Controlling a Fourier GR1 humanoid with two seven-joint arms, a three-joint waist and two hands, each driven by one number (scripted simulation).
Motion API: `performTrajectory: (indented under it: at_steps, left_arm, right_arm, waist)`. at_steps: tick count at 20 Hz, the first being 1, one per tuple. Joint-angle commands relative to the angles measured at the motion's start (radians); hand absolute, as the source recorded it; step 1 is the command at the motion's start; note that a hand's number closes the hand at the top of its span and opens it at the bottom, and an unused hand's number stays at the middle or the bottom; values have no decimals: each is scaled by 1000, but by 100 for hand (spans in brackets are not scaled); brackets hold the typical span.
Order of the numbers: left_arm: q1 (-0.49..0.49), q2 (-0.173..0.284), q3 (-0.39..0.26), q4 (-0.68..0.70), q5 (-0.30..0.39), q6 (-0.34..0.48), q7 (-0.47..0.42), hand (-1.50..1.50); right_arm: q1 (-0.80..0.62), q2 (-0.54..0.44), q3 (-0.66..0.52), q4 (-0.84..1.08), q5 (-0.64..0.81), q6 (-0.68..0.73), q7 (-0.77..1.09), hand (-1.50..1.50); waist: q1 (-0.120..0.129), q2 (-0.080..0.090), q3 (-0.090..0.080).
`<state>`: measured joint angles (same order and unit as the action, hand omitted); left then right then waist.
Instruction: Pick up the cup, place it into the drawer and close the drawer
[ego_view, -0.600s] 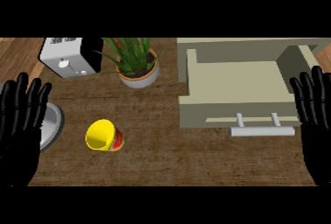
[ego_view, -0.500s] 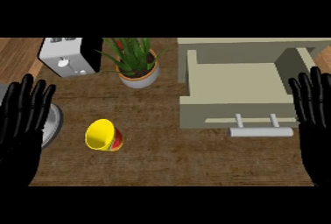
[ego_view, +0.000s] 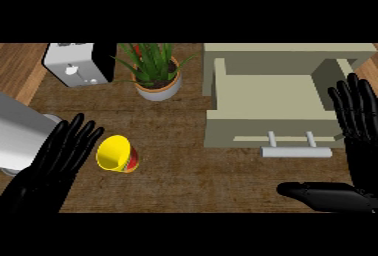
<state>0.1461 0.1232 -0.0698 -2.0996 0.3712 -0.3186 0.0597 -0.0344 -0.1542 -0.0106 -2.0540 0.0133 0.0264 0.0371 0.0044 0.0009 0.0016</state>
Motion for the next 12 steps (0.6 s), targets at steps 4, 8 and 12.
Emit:
performTrajectory:
  at_steps: [4, 8, 12]
  left_arm:
    - [-9, 38, 97, 130, 141, -101, -7, -150]
    - [9, 43, 133, 230, 59, -138, -64, -150]
    - [-67, 45, 183, 366, 0, -126, -119, -150]
  right_arm:
    - [27, 52, 74, 28, 80, -11, -30, -150]
    - [16, -9, -40, 64, -19, 69, -74, -150]
    - [35, 8, -18, 97, 11, 75, -122, -150]
  waist:
    - [-4, -1, -2]
    - [-4, -1, -2]
    - [-8, 0, -2]
